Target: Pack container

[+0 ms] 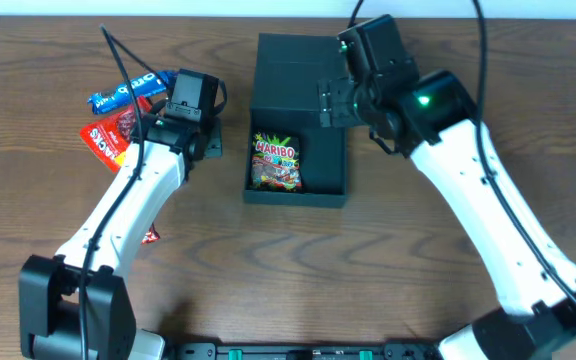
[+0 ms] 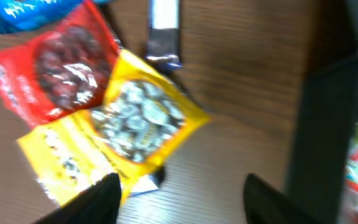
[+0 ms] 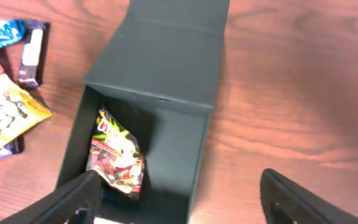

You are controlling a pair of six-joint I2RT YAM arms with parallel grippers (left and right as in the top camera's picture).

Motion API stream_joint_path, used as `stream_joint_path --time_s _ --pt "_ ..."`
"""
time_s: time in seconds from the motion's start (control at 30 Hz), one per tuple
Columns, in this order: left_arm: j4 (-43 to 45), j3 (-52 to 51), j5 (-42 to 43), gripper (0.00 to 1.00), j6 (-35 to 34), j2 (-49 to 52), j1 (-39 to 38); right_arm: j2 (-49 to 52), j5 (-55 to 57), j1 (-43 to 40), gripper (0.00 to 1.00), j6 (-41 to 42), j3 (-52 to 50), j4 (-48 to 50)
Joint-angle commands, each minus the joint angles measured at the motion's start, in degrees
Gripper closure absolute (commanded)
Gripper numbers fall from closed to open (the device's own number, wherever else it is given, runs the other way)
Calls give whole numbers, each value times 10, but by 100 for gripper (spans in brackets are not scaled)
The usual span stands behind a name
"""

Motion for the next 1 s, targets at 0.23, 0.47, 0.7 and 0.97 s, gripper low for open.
stream_joint_path --time_s 0.23,0.47,0.7,0.97 --pt "13 5 -61 10 217 76 25 -27 18 -2 12 -10 6 -24" --pt "1 5 -19 9 224 104 68 -27 29 -2 11 -10 6 -28" --pt "-3 5 8 3 259 105 68 -27 29 -2 9 -10 6 -22" --pt "-4 5 2 3 284 108 62 -27 29 -2 9 -10 6 -17"
